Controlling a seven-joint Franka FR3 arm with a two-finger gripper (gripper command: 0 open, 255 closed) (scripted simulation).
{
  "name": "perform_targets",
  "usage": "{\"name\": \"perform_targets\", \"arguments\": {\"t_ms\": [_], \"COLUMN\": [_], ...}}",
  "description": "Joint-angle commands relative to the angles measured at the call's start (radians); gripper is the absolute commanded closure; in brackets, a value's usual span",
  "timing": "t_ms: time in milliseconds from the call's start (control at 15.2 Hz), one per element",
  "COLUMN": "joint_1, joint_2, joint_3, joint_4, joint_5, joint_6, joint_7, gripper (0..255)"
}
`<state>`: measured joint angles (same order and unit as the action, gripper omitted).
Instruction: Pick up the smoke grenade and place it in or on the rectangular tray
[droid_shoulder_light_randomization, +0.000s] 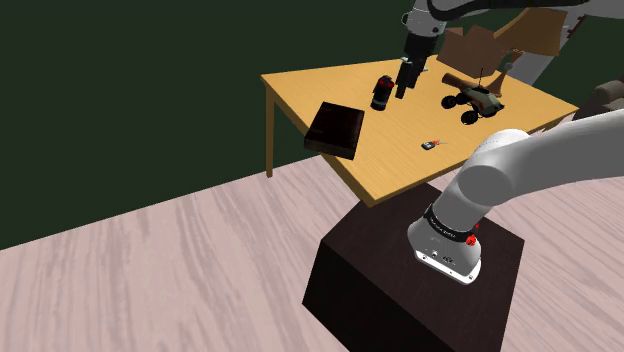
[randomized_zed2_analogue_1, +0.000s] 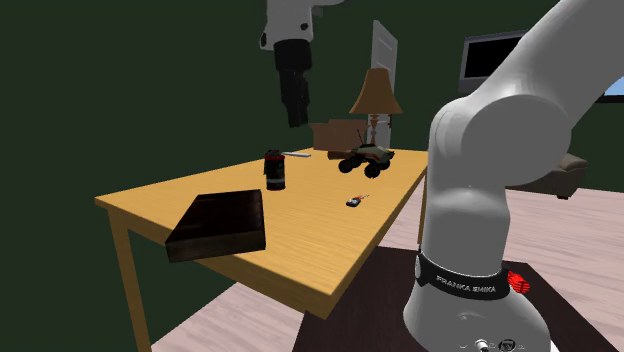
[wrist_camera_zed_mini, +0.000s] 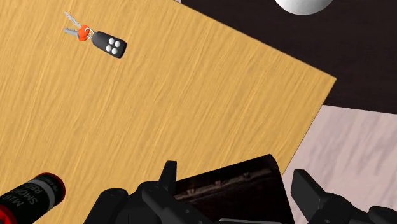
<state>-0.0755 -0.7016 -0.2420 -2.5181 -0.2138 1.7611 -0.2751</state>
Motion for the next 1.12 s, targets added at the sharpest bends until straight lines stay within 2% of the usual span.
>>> {"name": "perform_targets", "arguments": {"t_ms": [0,330,594,858,1056], "joint_1": [-0.01,-0.018,-0.004,0.028,0.057], "joint_2": [0.032,0.149,0.268,0.409,0.533], "joint_3": [-0.049,-0.177,-0.282,-0.392,-0.471], "joint_4": [-0.002,0.035,0.091,0.169,0.244], "joint_5": [-0.024,-0.05,-0.03,0.045,0.15], "joint_6": [0.06,0.201,0.309,0.404,0.459], "joint_7": [-0.054,-0.192,-0.316,-0.464,-0.6], "gripper": [0,0,0,0,0]}}
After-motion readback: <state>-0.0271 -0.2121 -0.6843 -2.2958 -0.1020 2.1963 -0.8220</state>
